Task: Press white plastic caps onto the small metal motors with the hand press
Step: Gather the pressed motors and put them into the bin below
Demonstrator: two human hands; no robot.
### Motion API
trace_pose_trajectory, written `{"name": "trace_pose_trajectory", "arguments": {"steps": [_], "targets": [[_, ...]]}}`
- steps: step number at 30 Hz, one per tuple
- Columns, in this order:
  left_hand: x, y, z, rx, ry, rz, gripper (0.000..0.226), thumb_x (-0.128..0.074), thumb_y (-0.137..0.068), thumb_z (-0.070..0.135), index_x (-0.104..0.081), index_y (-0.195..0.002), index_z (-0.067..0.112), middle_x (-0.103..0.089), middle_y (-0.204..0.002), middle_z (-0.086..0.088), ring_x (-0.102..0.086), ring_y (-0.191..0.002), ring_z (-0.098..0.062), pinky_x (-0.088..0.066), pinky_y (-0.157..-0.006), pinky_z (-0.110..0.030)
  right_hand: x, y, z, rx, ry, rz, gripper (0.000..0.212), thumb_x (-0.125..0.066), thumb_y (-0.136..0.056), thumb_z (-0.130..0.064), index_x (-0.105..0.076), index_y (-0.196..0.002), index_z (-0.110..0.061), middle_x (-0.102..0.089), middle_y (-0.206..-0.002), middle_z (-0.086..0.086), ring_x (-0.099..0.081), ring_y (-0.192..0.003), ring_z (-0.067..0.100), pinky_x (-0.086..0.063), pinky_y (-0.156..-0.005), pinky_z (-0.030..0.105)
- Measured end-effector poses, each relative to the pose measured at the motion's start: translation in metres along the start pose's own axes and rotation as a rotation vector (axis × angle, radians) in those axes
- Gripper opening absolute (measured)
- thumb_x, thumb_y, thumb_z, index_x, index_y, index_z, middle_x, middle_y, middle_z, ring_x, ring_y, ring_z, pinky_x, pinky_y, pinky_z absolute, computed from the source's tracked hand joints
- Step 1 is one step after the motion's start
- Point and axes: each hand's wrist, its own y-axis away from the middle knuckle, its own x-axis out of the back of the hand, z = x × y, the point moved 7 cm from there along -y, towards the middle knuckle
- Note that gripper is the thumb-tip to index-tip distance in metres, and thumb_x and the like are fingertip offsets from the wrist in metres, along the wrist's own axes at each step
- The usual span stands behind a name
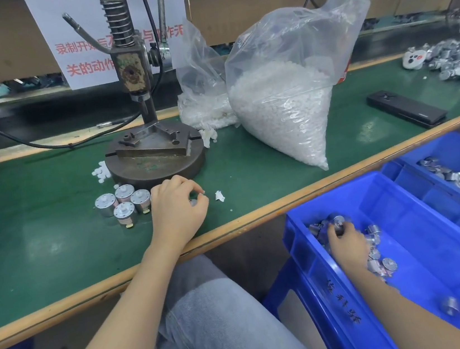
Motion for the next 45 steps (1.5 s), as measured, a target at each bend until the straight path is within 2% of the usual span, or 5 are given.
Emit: {"name": "trace_pose_trajectory", "arguments": {"steps": [9,14,31,38,45], "targets": [[0.002,0.002,0.001,-0.004,0.034,0.006,0.017,-0.054,-0.076,0.019,-0.069,-0.076,0.014,-0.062,-0.087,0.002,-0.054,-0.086,-0.021,-0.024,-0.086,-0.028,-0.007,-0.010,0.003,0.008,0.373,-0.205,0.050,-0.033,-0.097,-0.042,-0.049,-0.129,-0.008,-0.045,-0.135,0.016,-0.035,-0.127,0.033,-0.022,-0.104,0.043],[0.010,0.003,-0.001,0.044,0.191,0.067,0.009,-0.059,-0.078,0.005,-0.067,-0.077,0.009,-0.059,-0.090,-0.002,-0.052,-0.086,-0.022,-0.027,-0.090,-0.029,0.018,-0.009,-0.009,0.100,0.052,-0.105,0.031,-0.044,-0.096,-0.025,-0.061,-0.093,0.000,-0.054,-0.089,0.022,-0.050,-0.091,0.033,-0.036,-0.078,0.037],[0.059,0.016,-0.095,0.575,0.166,0.301,0.034,-0.048,-0.090,0.013,-0.058,-0.122,0.008,-0.049,-0.128,-0.015,-0.044,-0.120,-0.030,-0.023,-0.105,-0.039,0.081,0.095,-0.200,0.670,-0.518,-0.043,0.027,-0.052,-0.085,-0.001,-0.061,-0.074,-0.024,-0.064,-0.080,-0.001,-0.053,-0.070,0.003,-0.040,-0.066,0.017],[0.053,0.018,-0.100,0.579,0.273,0.245,0.032,-0.048,-0.091,0.018,-0.060,-0.120,0.010,-0.048,-0.121,-0.014,-0.048,-0.112,-0.029,-0.037,-0.096,-0.038,-0.006,0.154,-0.284,1.006,-0.110,-0.506,0.055,-0.064,-0.084,-0.032,-0.045,-0.134,-0.018,-0.043,-0.130,0.001,-0.036,-0.123,0.014,-0.024,-0.098,0.016],[0.052,0.017,-0.098,0.569,0.235,0.224,0.030,-0.052,-0.087,0.017,-0.060,-0.115,0.012,-0.049,-0.116,-0.012,-0.046,-0.110,-0.029,-0.033,-0.096,-0.037,-0.043,0.184,-0.311,1.165,0.025,-0.327,0.062,-0.060,-0.086,-0.044,-0.042,-0.138,-0.016,-0.048,-0.131,0.002,-0.040,-0.122,0.020,-0.033,-0.102,0.032]]}}
